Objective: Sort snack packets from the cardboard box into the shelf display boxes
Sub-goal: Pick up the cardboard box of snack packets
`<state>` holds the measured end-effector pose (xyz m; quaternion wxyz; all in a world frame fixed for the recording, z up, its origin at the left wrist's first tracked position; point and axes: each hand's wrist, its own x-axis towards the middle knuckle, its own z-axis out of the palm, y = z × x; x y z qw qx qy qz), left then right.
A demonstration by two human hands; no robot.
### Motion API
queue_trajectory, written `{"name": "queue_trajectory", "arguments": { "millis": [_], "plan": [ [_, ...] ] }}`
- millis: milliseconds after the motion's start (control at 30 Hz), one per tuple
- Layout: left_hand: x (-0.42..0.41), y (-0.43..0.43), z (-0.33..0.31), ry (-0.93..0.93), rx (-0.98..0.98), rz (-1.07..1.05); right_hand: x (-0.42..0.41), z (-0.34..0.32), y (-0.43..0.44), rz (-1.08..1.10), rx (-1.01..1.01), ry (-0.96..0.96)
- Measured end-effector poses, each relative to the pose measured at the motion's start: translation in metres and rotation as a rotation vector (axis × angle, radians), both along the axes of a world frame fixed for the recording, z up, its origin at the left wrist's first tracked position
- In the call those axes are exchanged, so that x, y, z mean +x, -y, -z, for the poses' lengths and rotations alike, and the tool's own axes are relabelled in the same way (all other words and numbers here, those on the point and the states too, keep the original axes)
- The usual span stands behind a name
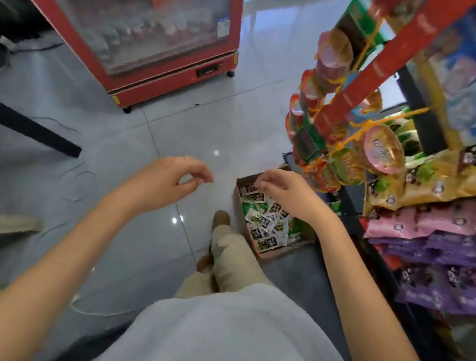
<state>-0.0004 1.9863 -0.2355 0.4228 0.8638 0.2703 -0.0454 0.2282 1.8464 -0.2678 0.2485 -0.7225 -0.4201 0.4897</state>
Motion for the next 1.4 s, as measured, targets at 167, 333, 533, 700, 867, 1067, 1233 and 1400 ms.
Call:
{"name": "queue_trajectory", "arguments": {
  "millis": [167, 333, 533, 700, 867, 1067, 1233, 1400],
  "plan": [
    [0.051, -0.067, 0.011, -0.012, 0.028, 0.148, 0.03, 0.011, -0.038, 0.036, -0.053, 0.03],
    [0.109, -0.109, 0.021, -0.002, 0.0, 0.336, 0.052, 0.021, -0.051, 0.215, -0.075, -0.018],
    [0.174, -0.131, 0.041, -0.072, -0.15, 0.575, 0.051, 0.053, -0.039, 0.544, -0.125, -0.19],
    [0.221, -0.138, 0.086, -0.15, -0.283, 0.64, 0.035, 0.116, -0.021, 0.975, -0.21, -0.341],
    [0.257, -0.127, 0.165, -0.197, -0.297, 0.748, 0.011, 0.224, 0.001, 1.466, -0.262, -0.435],
    [0.273, -0.103, 0.326, -0.235, -0.212, 0.583, -0.019, 0.378, 0.039, 1.714, -0.433, -0.373],
    [0.273, -0.09, 0.464, -0.422, -0.092, 0.409, -0.034, 0.473, 0.075, 1.772, -0.575, -0.159],
    [0.283, -0.087, 0.586, -0.633, 0.009, 0.32, -0.034, 0.571, 0.101, 1.752, -0.598, 0.051]
  ]
}}
